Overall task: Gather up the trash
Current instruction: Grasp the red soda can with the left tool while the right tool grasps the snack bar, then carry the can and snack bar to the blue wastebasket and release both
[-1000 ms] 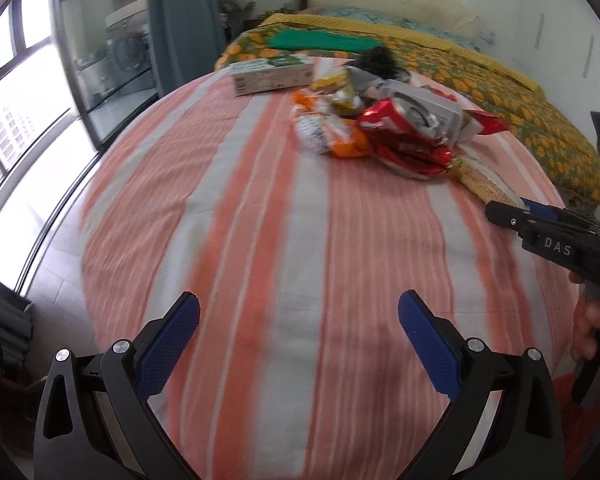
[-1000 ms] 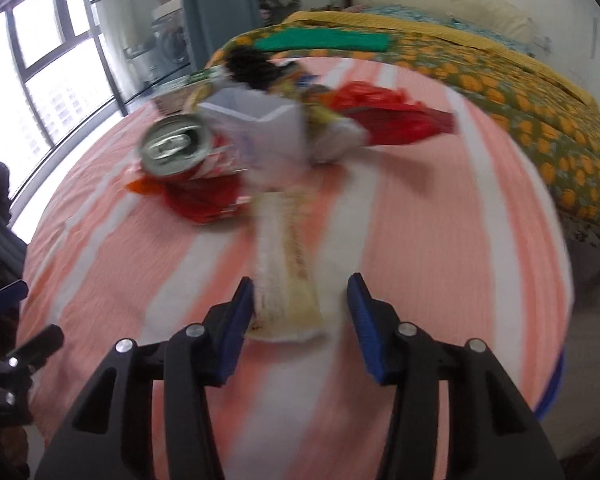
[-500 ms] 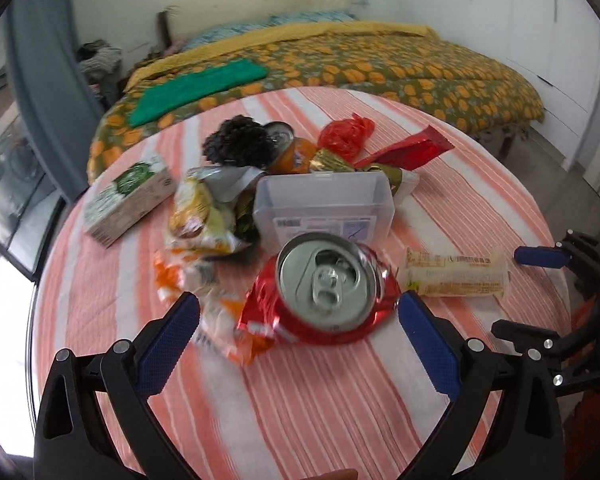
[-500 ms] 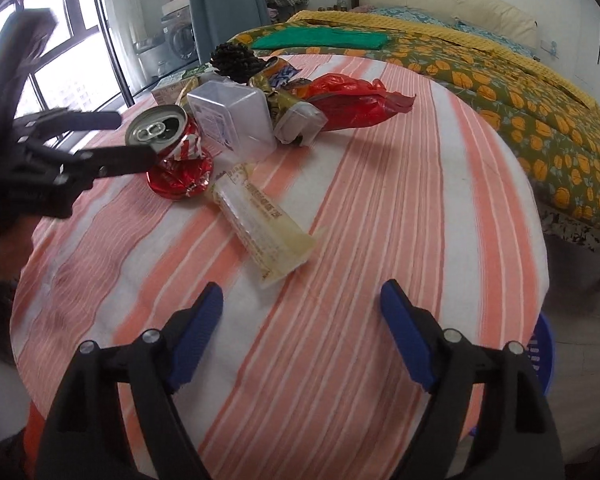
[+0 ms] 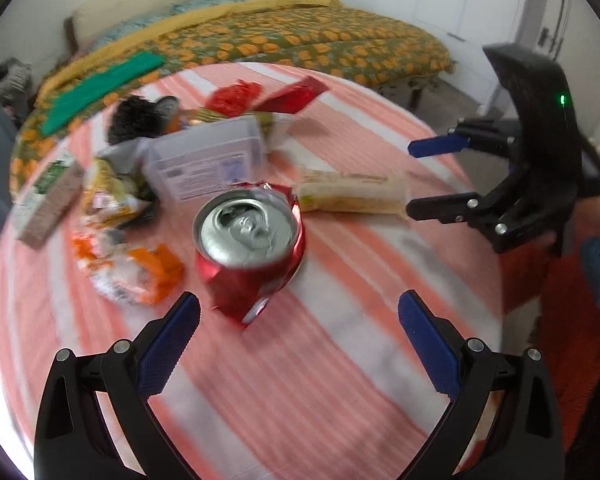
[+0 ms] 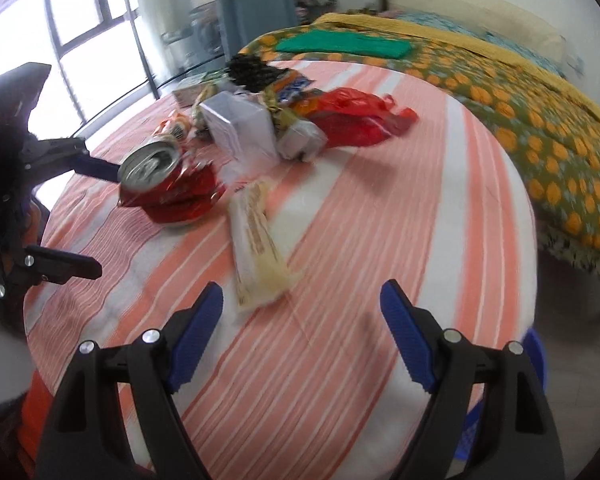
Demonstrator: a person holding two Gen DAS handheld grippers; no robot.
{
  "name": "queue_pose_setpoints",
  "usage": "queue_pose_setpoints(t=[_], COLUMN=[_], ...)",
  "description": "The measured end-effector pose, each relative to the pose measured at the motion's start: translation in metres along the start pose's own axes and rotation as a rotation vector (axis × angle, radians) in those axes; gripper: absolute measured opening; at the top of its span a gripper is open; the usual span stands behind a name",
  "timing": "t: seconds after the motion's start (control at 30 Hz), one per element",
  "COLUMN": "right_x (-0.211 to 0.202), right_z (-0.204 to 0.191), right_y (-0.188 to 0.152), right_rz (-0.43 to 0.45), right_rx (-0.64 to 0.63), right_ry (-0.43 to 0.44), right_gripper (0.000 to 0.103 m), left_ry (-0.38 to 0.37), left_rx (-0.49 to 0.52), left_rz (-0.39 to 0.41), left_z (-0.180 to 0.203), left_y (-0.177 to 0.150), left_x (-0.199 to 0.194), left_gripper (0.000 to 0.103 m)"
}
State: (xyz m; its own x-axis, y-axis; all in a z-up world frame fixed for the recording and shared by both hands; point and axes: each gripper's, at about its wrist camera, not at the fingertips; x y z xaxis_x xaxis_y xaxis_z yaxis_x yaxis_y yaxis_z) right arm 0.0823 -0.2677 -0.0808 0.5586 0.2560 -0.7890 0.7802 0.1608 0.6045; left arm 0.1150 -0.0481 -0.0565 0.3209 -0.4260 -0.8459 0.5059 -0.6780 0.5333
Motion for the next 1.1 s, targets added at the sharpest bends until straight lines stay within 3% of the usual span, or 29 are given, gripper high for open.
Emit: queue_pose_setpoints(t=[0.13, 0.27, 0.4, 0.53, 0.6, 0.63, 0.87, 0.97, 1.1], right_x=[0.021, 0.037, 0.039, 0.023, 0.013, 0.008, -0.028, -0.049, -0.074], right_z=[-0.004, -0.007, -0.005, 0.011, 0.022, 0.026, 0.050, 0.079, 0.132], right_y=[0.024, 0.035, 0.034, 0.027, 0.022, 0.018, -0.007, -0.021, -0.044], right_rz=[-0.059, -0.110, -0.128, -0.100, -0.080, -0.069, -0.003, 0.030, 0.045], right_rx=[-0.051, -0.016, 0.021, 0.096, 0.138, 0.155, 0.212, 0.249, 0.306], right_ry=[0.037, 0.097, 0.076, 0.058, 0.073, 0.082, 0.109, 0.091, 0.001], right_gripper=[0.075, 0.059, 0.020, 0.020, 0.020, 0.020, 0.020, 0.020, 0.020], left_ry=[0.113, 0.112, 0.163, 0.168, 0.154, 0.151, 0.109, 0.068, 0.002], left_rx=[-0.049, -0.069, 0.020, 0.014, -0.042, -0.059, -0.206, -0.238, -0.227], left_rz=[0.028, 0.022, -0.034, -0.059, -0.057, -0.056, 0.026, 0.067, 0.094], left_z=[-0.008, -0.012, 0.007, 0.009, 0.002, -0.001, 0.001, 0.027, 0.074], left_y=[0.010, 0.025, 0.034, 0.035, 0.036, 0.036, 0.037, 0.053, 0.083], left_x=[0.005, 0.020, 0.045, 0.057, 0.056, 0.056, 0.036, 0.028, 0.028], left_gripper=[0.098, 0.098, 0.098, 0.089, 0.077, 0.064, 0.064, 0.064, 0.064])
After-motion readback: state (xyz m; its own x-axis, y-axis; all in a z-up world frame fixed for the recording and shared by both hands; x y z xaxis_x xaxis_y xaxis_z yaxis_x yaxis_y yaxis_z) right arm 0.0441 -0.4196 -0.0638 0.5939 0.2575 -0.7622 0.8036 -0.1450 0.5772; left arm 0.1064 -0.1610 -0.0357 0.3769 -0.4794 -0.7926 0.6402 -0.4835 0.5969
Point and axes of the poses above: each gripper's, at about its wrist camera, not at the fingertips, and x roughly the way its jaws point, z to its right, y to its top, and after that the axes turned 1 degree about -z, right-handed
